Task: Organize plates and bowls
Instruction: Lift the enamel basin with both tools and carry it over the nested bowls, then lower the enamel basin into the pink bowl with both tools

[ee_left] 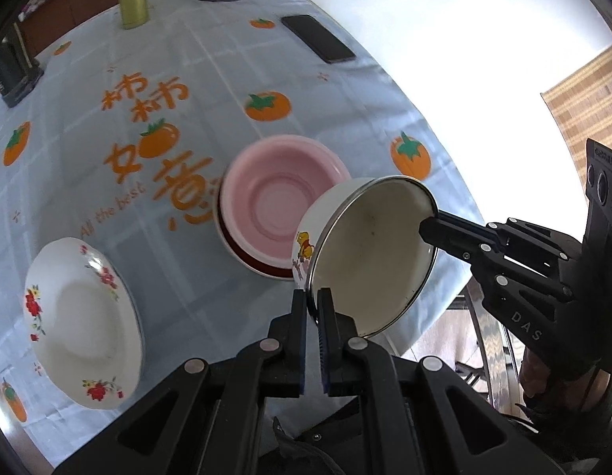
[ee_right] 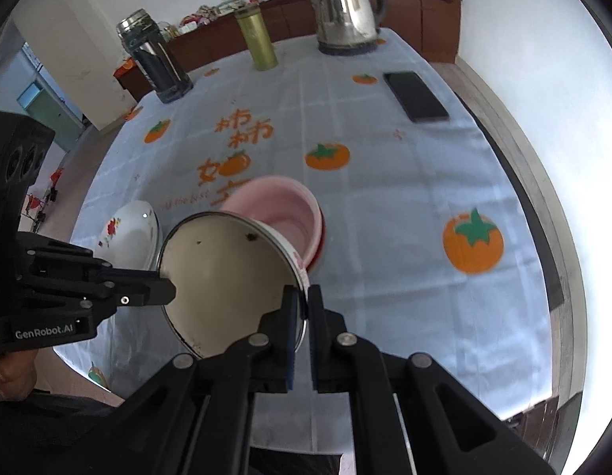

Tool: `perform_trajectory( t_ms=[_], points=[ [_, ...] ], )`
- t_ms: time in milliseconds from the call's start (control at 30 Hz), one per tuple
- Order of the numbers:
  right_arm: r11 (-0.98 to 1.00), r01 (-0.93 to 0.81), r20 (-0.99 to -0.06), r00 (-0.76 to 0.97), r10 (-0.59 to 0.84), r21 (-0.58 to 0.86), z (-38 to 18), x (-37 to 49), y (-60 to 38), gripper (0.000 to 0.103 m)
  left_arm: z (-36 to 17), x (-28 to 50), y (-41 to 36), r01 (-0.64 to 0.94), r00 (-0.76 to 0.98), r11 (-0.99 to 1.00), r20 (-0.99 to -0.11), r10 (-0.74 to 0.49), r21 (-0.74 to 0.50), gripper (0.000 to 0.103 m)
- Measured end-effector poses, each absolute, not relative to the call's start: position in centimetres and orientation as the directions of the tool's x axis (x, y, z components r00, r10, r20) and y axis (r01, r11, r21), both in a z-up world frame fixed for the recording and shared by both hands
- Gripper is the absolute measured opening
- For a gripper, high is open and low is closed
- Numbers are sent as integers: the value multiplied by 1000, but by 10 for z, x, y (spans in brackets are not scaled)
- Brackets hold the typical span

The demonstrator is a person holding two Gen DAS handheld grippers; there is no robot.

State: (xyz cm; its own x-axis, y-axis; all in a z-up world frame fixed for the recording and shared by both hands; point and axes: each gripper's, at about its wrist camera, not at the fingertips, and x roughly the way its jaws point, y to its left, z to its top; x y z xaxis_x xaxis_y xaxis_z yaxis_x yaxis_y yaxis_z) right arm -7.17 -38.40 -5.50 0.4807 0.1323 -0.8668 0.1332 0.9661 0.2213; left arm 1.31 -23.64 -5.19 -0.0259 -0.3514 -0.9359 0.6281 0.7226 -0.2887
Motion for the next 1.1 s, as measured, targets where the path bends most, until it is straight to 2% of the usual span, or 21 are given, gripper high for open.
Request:
perform_trajectory(
  t_ms=[1100],
  points=[
    [988, 62, -894, 435, 102, 143, -69, 4, -382, 6, -71, 60, -238, 550, -26, 781, -941, -338, -296, 7]
  ],
)
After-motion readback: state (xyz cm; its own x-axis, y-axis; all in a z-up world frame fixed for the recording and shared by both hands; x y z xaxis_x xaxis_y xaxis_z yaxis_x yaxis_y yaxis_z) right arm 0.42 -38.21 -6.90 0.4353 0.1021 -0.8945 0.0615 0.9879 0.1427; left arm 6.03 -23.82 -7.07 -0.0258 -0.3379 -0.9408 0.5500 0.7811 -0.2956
